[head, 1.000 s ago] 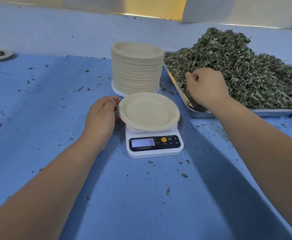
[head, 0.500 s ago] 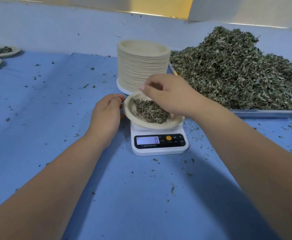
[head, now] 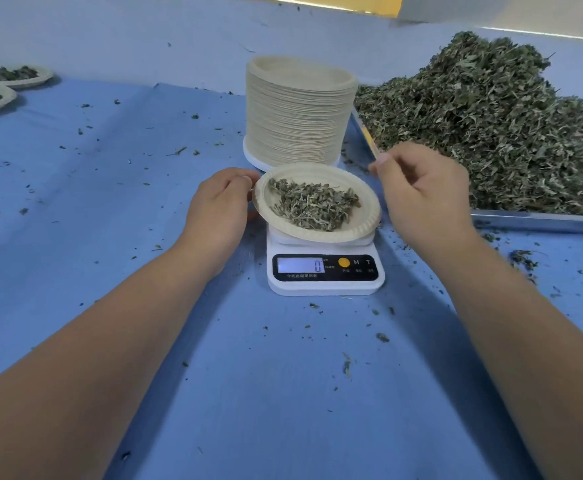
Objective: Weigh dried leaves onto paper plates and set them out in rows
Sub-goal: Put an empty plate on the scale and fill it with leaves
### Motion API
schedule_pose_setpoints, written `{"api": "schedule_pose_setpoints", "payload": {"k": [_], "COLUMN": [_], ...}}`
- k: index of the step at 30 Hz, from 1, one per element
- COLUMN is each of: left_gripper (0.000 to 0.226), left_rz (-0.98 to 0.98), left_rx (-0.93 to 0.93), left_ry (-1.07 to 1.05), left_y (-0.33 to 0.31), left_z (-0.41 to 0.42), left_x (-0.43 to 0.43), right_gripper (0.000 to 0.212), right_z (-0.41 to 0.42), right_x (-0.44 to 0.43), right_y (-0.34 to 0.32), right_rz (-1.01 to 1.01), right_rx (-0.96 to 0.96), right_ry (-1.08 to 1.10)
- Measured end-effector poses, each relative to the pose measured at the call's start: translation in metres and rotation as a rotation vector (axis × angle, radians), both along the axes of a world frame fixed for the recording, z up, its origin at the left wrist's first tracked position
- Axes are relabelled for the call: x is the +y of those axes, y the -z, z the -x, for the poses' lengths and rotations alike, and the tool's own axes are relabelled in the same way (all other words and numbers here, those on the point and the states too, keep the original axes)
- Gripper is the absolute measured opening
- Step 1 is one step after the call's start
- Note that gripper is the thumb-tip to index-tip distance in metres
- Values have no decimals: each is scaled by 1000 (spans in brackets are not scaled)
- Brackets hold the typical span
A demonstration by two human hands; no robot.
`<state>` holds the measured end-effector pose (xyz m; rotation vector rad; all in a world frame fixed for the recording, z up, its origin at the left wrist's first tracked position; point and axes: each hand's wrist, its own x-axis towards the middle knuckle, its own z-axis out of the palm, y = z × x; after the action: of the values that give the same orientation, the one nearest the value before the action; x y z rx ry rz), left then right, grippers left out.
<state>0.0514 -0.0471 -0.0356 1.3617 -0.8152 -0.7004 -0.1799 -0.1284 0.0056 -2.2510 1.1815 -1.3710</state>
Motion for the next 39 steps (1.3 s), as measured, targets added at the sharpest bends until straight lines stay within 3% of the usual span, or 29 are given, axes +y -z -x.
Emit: {"api": "schedule_pose_setpoints", "payload": {"k": [21, 30, 36, 39], "left_gripper": [28, 29, 30, 30], "left_rz": [4, -15, -28, -29], "left_rx": [-2, 6, -9, -8], "left_ry": [-24, -55, -92, -93], "left_y": [5, 6, 7, 8], "left_z": [1, 1, -1, -2], "left_x": [-3, -5, -11, -12], "right_gripper": [19, 33, 36, 40], "right_z": [1, -17, -45, -57], "right_x": [-21, -147, -188, -199], "right_y": [8, -7, -6, -5], "right_rz": [-13, -365, -356, -458], "right_rx": [-5, 435, 510, 513], "right_ry": [1, 197, 162, 166]}}
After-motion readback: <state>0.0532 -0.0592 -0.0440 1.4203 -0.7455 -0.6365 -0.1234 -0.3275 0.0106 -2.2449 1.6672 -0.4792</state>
